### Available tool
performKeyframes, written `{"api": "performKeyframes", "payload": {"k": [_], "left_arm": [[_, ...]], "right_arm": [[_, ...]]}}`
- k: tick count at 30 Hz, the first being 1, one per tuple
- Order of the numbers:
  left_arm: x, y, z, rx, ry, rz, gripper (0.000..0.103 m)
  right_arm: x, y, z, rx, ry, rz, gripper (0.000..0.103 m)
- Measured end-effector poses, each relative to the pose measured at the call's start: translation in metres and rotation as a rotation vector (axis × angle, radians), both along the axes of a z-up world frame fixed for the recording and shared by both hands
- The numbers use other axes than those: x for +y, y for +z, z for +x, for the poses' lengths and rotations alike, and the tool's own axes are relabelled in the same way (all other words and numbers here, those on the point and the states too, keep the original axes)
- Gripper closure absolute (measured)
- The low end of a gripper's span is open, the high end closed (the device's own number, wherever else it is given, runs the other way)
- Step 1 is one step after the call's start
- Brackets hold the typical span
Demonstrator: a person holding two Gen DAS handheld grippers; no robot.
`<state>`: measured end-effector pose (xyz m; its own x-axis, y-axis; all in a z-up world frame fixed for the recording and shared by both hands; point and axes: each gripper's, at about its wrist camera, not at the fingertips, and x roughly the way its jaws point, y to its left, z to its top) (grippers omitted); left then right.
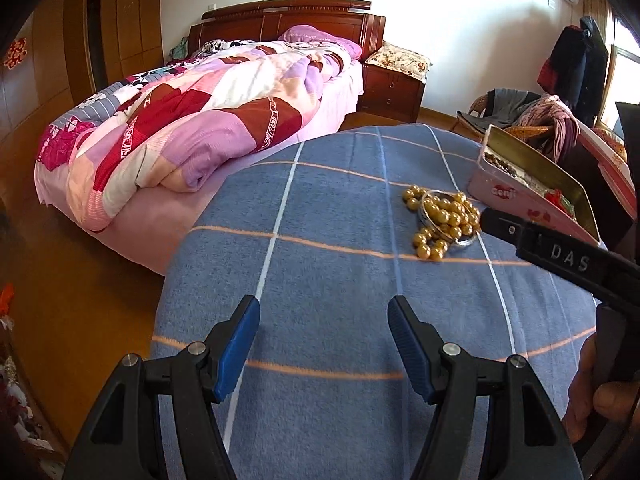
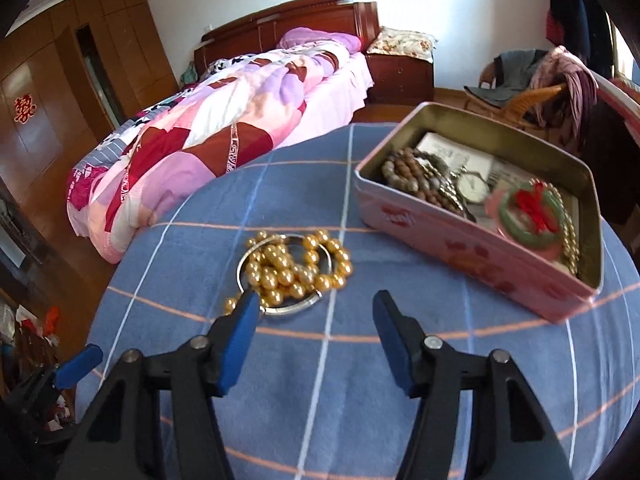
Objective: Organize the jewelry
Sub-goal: 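Grasp the silver bangle by its rim with the left tool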
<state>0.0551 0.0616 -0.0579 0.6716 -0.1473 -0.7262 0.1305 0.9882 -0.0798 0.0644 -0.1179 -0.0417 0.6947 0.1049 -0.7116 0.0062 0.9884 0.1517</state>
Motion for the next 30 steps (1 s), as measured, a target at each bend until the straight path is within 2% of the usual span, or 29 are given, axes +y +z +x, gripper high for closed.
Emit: {"api": "performKeyframes", "payload": {"k": [4,6,9,16,19,20,22,24,27,30], "left_arm": [[-0.005,0.005,0.016,-0.021,-0.035,-0.028,0.038],[-0.014,0.009,0.028,-0.037,-0.072,-0.037,0.054],[-0.032,0.011,0.054,-0.034,-0.134,-0.082,0.070],[-0.058,0.009,0.077,0.007,-0.185,-0.114,0.072],[-0.069,0.000,0.082,0.037,-0.207,-0.078,0.072],[-0.070,-0.003,0.084,0.045,-0.202,-0.073,0.073],[-0.069,-0.007,0.089,0.081,-0.205,-0.098,0.088],[-0.069,-0.008,0.089,0.084,-0.209,-0.108,0.091],[-0.073,-0.007,0.085,0.074,-0.233,-0.080,0.093],[-0.067,0.000,0.078,0.053,-0.241,-0.135,0.093]], "right_arm": [[-0.015,-0.006,-0.001,0.017,-0.057,0.025,0.052],[-0.021,-0.004,-0.007,0.000,-0.082,0.007,0.053],[-0.026,0.002,-0.016,-0.025,-0.103,-0.018,0.053],[-0.035,0.003,-0.021,-0.037,-0.115,-0.032,0.053],[-0.037,0.002,-0.019,-0.033,-0.116,-0.016,0.053],[-0.038,0.001,-0.020,-0.029,-0.116,-0.013,0.053],[-0.042,0.001,-0.020,-0.027,-0.119,-0.004,0.053],[-0.043,0.000,-0.019,-0.027,-0.129,0.002,0.053],[-0.047,-0.003,-0.017,-0.018,-0.140,0.021,0.053],[-0.050,-0.004,-0.016,-0.014,-0.151,0.027,0.053]]}}
